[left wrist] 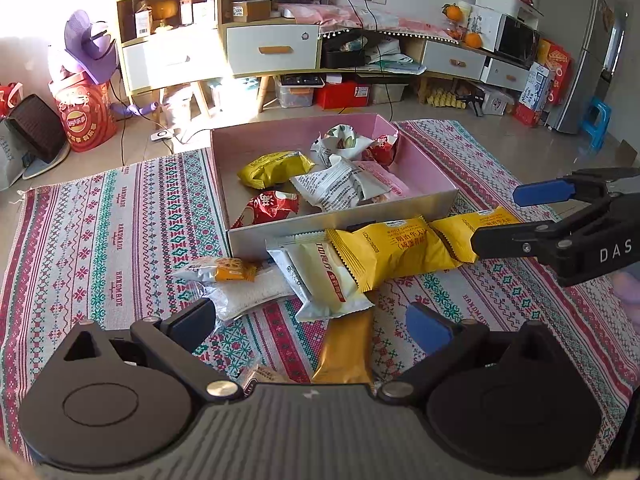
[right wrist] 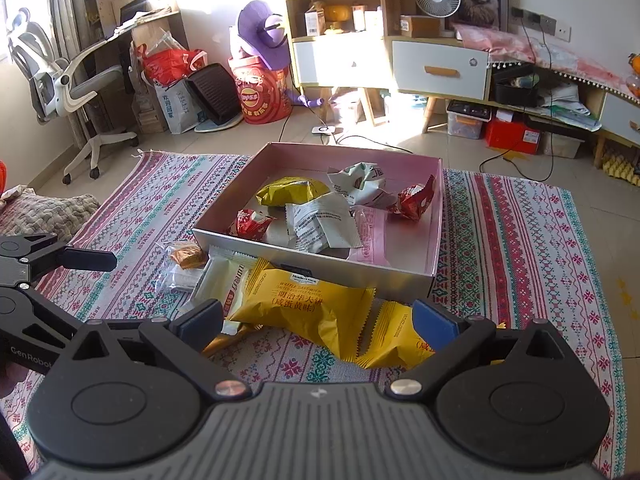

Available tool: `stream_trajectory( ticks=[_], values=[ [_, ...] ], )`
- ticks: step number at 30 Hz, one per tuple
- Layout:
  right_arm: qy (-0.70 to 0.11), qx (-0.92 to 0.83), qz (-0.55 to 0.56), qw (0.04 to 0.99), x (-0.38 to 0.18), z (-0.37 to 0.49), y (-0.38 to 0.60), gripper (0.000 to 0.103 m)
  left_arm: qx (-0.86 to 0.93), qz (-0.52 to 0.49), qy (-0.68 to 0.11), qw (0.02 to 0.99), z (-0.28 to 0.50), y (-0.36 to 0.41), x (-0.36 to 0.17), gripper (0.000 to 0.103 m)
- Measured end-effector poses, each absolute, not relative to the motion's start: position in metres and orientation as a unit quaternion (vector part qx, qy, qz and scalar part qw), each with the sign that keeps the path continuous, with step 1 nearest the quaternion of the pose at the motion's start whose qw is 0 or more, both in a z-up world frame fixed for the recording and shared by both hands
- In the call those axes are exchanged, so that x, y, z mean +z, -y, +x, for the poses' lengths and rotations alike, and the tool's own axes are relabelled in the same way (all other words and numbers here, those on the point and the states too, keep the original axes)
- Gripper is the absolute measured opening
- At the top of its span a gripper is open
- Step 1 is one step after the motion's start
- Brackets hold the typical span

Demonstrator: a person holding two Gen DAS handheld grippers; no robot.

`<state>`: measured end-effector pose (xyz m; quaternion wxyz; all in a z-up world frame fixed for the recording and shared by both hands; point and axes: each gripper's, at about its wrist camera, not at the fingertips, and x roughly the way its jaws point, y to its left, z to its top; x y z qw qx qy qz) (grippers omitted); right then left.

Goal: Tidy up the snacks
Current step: 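Move both open tools back toward the snack pile, then grasp the small brown beef packet with the left tool while the right tool grasps a long yellow packet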

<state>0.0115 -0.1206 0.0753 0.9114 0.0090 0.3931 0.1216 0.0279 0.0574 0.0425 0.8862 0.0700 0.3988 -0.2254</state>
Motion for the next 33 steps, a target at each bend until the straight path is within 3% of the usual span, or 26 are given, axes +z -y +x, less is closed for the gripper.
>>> stream_trajectory(
  ticks=[21, 33],
  values=[
    [-0.412, 0.146, -0.07, 0.897, 0.045, -0.01, 0.106, 0.101, -0.243, 0.117, -0.44, 0.856, 0.017, -0.08, 0.002, 0.103],
    [-0.399, 0.173, -0.191, 0.88, 0.043, 0.003, 0.116, 0.099, -0.248, 0.142, -0.46, 0.841, 0.024, -0.076, -0.01, 0.083]
  ],
)
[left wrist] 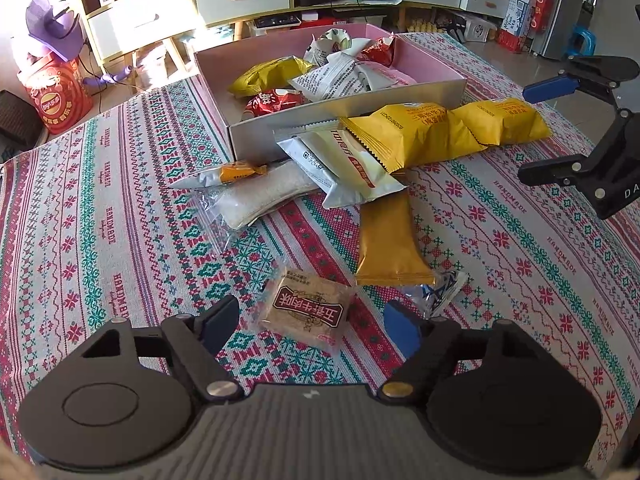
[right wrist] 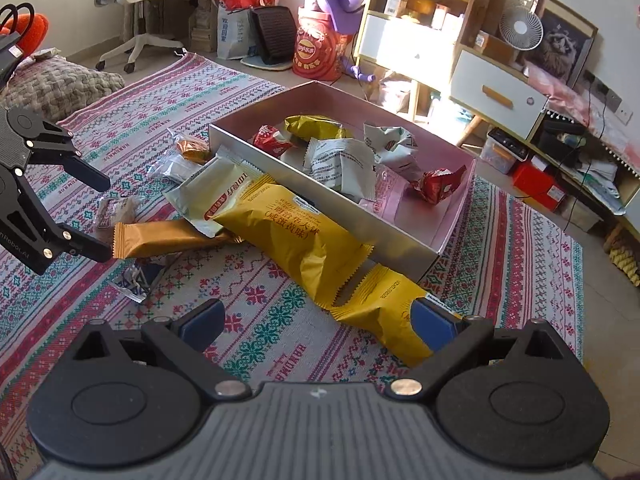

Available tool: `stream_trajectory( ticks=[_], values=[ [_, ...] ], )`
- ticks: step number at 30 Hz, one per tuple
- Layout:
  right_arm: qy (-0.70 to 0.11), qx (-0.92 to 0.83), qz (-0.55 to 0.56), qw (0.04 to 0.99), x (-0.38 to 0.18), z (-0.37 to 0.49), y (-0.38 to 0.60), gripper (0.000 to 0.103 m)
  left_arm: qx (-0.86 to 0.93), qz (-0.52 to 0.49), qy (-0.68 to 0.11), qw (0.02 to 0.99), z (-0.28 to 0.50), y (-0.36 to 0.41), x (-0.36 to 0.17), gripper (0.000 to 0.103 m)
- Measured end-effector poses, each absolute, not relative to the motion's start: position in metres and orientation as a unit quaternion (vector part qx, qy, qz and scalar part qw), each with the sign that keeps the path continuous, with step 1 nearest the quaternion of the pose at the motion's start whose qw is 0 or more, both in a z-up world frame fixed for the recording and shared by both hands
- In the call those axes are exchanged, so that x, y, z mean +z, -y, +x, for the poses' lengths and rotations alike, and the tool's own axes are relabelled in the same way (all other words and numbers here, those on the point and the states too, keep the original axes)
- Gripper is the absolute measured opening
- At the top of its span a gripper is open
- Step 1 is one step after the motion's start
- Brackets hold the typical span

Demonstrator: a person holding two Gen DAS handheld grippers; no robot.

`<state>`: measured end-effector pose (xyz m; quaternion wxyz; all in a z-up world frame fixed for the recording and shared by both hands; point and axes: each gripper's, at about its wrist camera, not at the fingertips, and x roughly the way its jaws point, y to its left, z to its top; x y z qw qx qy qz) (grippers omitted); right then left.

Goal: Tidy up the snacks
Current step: 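Grasp the small brown beef packet with the left tool while the right tool grasps a long yellow packet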

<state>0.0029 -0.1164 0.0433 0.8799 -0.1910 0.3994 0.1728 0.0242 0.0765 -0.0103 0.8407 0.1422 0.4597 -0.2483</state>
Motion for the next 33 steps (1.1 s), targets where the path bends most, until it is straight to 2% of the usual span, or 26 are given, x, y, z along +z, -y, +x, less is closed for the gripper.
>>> stream_trajectory(
  ticks=[5, 13, 19, 21, 22, 24, 27, 33],
  values=[
    [-0.412, 0.164, -0.252, 0.86, 0.028, 0.014, 0.122, 0.095, -0.225, 0.142, -0.479, 0.837, 0.032, -0.073, -0.016, 0.078],
    [-0.426, 0.152, -0.252, 0.855, 0.017, 0.04, 0.135, 0.091, -0.203, 0.119, -0.495, 0.836, 0.04, -0.073, -0.015, 0.071],
    [-0.429, 0.153, -0.247, 0.855, 0.008, 0.052, 0.139, 0.084, -0.194, 0.118, -0.498, 0.837, 0.043, -0.071, -0.015, 0.065],
    [-0.433, 0.156, -0.228, 0.858, 0.009, 0.054, 0.141, 0.077, -0.193, 0.119, -0.498, 0.837, 0.043, -0.071, -0.015, 0.064],
    [-0.434, 0.156, -0.224, 0.858, 0.01, 0.054, 0.141, 0.076, -0.192, 0.12, -0.497, 0.837, 0.043, -0.071, -0.015, 0.062],
    [-0.433, 0.161, -0.224, 0.858, 0.011, 0.052, 0.139, 0.063, -0.191, 0.121, -0.497, 0.837, 0.043, -0.072, -0.015, 0.06],
    [-0.433, 0.16, -0.231, 0.857, 0.012, 0.048, 0.132, 0.051, -0.188, 0.124, -0.497, 0.838, 0.042, -0.073, -0.013, 0.056],
    [-0.432, 0.152, -0.247, 0.854, 0.013, 0.039, 0.122, 0.037, -0.181, 0.125, -0.497, 0.839, 0.039, -0.075, -0.011, 0.052]
  ],
)
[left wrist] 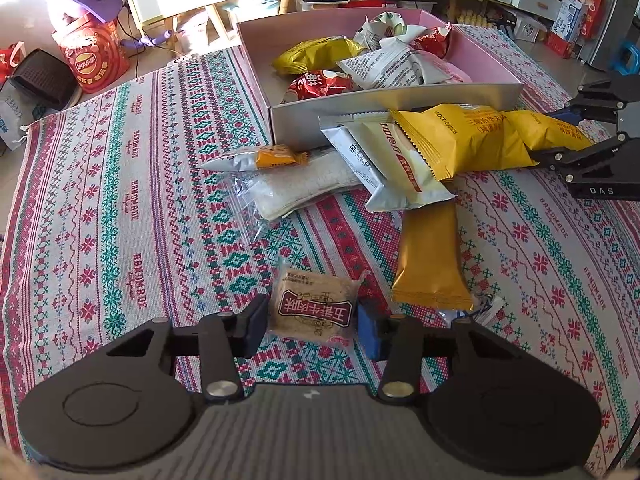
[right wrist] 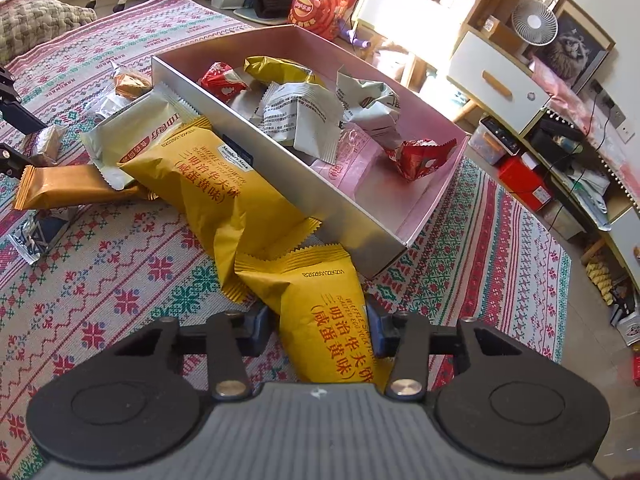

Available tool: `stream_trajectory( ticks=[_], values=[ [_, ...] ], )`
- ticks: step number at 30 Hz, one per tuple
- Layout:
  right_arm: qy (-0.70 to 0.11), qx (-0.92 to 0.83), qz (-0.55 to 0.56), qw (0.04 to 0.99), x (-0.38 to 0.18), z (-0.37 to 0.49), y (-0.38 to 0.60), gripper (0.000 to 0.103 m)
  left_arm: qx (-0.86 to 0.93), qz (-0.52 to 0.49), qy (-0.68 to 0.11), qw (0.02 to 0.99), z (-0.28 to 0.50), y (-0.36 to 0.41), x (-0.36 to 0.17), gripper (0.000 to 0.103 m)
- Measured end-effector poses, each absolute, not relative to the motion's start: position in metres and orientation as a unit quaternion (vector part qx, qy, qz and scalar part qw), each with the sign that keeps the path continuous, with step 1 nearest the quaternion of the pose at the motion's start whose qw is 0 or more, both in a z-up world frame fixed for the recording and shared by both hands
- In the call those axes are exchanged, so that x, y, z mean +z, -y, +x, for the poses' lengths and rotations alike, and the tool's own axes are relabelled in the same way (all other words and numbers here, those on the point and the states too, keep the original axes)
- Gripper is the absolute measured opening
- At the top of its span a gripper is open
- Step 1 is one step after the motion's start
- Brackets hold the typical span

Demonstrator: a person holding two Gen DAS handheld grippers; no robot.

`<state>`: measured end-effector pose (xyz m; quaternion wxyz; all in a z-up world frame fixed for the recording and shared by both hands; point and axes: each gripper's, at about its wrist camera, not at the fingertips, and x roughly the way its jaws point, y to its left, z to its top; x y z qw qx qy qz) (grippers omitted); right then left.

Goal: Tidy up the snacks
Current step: 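Grasp the small brown beef packet with the left tool while the right tool grasps a long yellow packet, then lift and carry both held packets over the pink box with both tools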

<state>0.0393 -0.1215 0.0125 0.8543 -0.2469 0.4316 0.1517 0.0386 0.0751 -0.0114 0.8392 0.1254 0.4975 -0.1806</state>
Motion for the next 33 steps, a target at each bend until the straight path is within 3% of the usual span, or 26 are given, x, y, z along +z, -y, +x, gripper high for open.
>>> stream_trajectory(
  ticks=[33],
  values=[
    [-0.45, 0.161, -0.099, 0.873, 0.061, 0.017, 0.119, 0.035, -0.172, 0.091, -0.49, 0.85, 0.034, -0.085, 0.015, 0.049]
  ],
)
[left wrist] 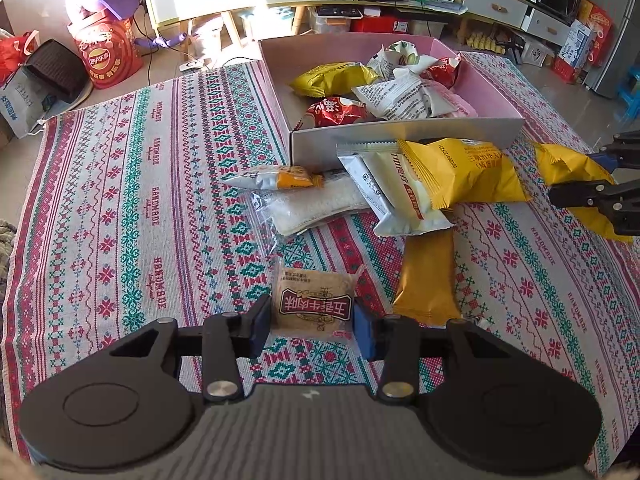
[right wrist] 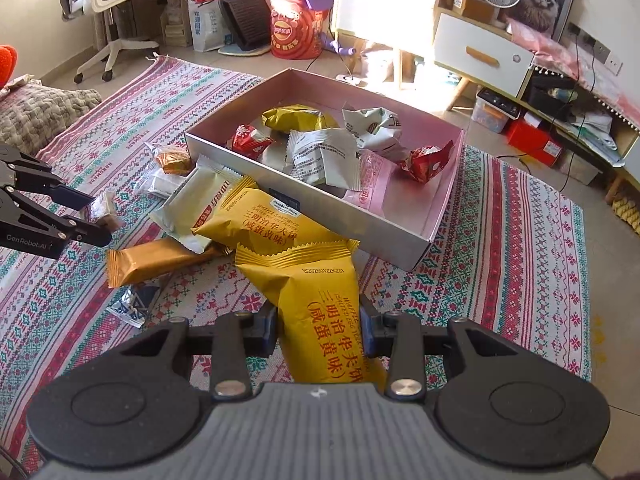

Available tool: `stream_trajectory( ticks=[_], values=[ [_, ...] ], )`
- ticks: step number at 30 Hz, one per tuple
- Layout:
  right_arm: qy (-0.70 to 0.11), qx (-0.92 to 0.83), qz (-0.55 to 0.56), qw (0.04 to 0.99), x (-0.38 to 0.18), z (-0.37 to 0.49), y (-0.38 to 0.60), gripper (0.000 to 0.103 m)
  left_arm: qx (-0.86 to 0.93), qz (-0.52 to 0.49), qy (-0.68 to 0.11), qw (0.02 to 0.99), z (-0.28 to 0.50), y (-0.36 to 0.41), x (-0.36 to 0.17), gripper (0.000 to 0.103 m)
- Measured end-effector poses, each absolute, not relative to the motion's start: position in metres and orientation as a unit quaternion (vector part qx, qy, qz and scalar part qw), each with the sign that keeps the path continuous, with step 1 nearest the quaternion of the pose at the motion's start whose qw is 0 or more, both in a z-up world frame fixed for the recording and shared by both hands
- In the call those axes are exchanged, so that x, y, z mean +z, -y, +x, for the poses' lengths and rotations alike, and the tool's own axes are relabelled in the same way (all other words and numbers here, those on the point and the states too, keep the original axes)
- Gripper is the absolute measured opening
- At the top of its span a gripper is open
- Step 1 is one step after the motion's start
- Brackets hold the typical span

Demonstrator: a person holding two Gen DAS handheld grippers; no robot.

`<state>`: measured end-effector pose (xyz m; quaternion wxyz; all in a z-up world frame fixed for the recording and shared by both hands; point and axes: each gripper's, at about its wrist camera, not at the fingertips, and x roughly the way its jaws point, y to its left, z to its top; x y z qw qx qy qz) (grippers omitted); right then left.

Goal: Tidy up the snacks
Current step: 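Lift and carry both held packets over the pink box with both tools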

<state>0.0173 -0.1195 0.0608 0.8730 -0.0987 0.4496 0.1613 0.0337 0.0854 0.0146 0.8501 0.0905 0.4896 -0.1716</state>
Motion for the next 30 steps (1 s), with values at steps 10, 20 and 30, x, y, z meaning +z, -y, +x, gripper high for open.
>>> stream_trajectory(
  ticks=[10, 20, 30],
  values=[
    [-0.448, 0.178, -0.036, 0.876, 0.074, 0.015, 0.118, 0.035, -0.18, 0.061, -0.473, 0.86, 0.036, -0.088, 0.03, 0.049],
    [-0.441, 0.174, 0.009, 0.88, 0.086, 0.024, 0.115, 0.035, -0.183, 0.042, -0.445, 0.876, 0.046, -0.079, 0.051, 0.049],
    [-0.434, 0.156, 0.055, 0.886, 0.093, 0.037, 0.117, 0.035, -0.181, 0.017, -0.416, 0.891, 0.063, -0.06, 0.067, 0.049]
  ],
)
